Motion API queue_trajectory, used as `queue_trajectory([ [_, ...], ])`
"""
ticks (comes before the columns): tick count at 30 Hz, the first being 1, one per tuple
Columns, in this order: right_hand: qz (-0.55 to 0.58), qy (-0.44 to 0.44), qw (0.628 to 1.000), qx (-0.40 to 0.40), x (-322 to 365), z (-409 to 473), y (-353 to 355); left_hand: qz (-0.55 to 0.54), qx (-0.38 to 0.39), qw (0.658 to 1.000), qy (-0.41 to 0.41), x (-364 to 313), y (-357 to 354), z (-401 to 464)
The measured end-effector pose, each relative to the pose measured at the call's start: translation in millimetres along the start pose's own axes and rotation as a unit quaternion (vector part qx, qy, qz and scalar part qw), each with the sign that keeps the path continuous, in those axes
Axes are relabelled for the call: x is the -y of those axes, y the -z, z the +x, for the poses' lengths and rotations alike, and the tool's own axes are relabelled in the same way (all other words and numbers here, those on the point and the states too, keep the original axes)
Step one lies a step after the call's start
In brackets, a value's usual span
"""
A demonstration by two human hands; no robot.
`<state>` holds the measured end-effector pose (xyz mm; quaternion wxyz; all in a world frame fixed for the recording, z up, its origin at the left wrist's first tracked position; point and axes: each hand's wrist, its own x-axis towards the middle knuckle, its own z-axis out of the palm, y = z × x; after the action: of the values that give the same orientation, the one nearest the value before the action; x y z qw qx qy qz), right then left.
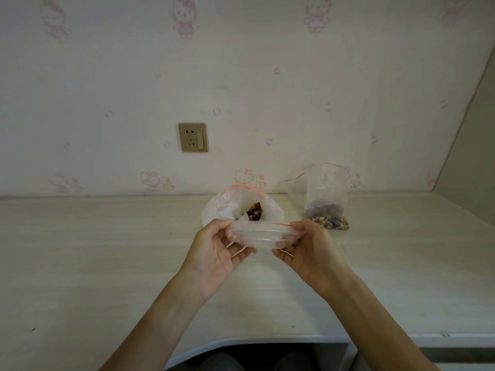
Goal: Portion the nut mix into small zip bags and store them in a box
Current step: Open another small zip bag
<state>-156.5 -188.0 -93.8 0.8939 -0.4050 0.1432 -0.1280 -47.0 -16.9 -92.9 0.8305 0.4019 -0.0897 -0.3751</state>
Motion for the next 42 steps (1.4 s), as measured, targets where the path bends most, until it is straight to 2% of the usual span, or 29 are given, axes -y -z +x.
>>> queue_trajectory([
  [2, -0.012, 0.002, 0.999, 0.039, 0.6, -2.8, 0.9, -0.049, 0.015, 0.999, 0.017, -0.9, 2.6, 0.6],
  [4, -0.068, 0.016, 0.995, 0.069, 0.2, -4.9, 3.1, -0.051, 0.045, 0.998, 0.006, -0.6, 5.2, -1.2],
  [7, -0.136, 0.059, 0.988, 0.037, -2.2, -5.7, 4.1, 0.115, 0.083, 0.989, -0.052, 5.3, 5.8, -3.8],
  [9, -0.147, 0.081, 0.986, -0.013, -5.7, -5.4, 1.4, 0.203, 0.032, 0.974, -0.094, 11.4, -0.4, -5.7],
  [13, -0.156, 0.103, 0.980, -0.075, -16.4, -4.8, -9.2, 0.271, -0.097, 0.940, -0.184, 20.5, -9.5, -3.4],
  [16, -0.166, 0.126, 0.969, -0.135, -19.8, -3.6, -14.8, 0.290, -0.120, 0.929, -0.194, 22.7, -8.2, -2.6],
  [18, -0.151, 0.128, 0.968, -0.153, -18.6, -3.9, -15.6, 0.290, -0.136, 0.929, -0.187, 20.8, -6.4, -3.0],
  [20, -0.165, 0.135, 0.964, -0.160, -15.9, -4.8, -14.1, 0.311, -0.169, 0.912, -0.208, 17.4, -3.5, -2.4],
  [21, -0.188, 0.141, 0.959, -0.159, -14.6, -5.2, -13.5, 0.344, -0.182, 0.890, -0.239, 15.9, -2.9, -3.1],
  [22, -0.213, 0.152, 0.952, -0.157, -13.7, -5.5, -13.4, 0.397, -0.188, 0.851, -0.286, 14.1, -2.7, -5.0],
  [25, -0.316, 0.186, 0.917, -0.158, -8.8, -5.4, -16.4, 0.590, -0.179, 0.672, -0.411, 7.3, -4.5, -11.9],
  [26, -0.370, 0.197, 0.894, -0.159, -5.9, -5.0, -17.2, 0.634, -0.165, 0.627, -0.422, 5.1, -4.9, -12.9],
  [27, -0.425, 0.206, 0.867, -0.157, -3.4, -4.8, -17.5, 0.670, -0.148, 0.594, -0.419, 3.0, -5.3, -13.9],
  [29, -0.522, 0.223, 0.809, -0.152, 0.8, -3.9, -17.1, 0.723, -0.111, 0.555, -0.396, -0.2, -6.9, -15.4],
  [32, -0.618, 0.266, 0.727, -0.134, 1.6, -4.6, -16.8, 0.767, -0.074, 0.539, -0.340, -1.5, -7.8, -15.6],
  [35, -0.635, 0.325, 0.699, -0.054, 2.9, -9.1, -20.0, 0.787, -0.060, 0.539, -0.294, 0.7, -6.4, -12.4],
  [37, -0.650, 0.345, 0.677, -0.014, 4.3, -11.8, -22.1, 0.781, -0.060, 0.554, -0.282, 2.8, -6.4, -8.4],
  [39, -0.674, 0.329, 0.661, 0.006, 4.3, -9.9, -23.4, 0.780, -0.070, 0.557, -0.274, 3.0, -6.7, -3.8],
  [42, -0.732, 0.233, 0.640, 0.004, 0.6, -3.0, -27.5, 0.799, -0.074, 0.546, -0.243, 0.4, -3.2, 4.1],
])
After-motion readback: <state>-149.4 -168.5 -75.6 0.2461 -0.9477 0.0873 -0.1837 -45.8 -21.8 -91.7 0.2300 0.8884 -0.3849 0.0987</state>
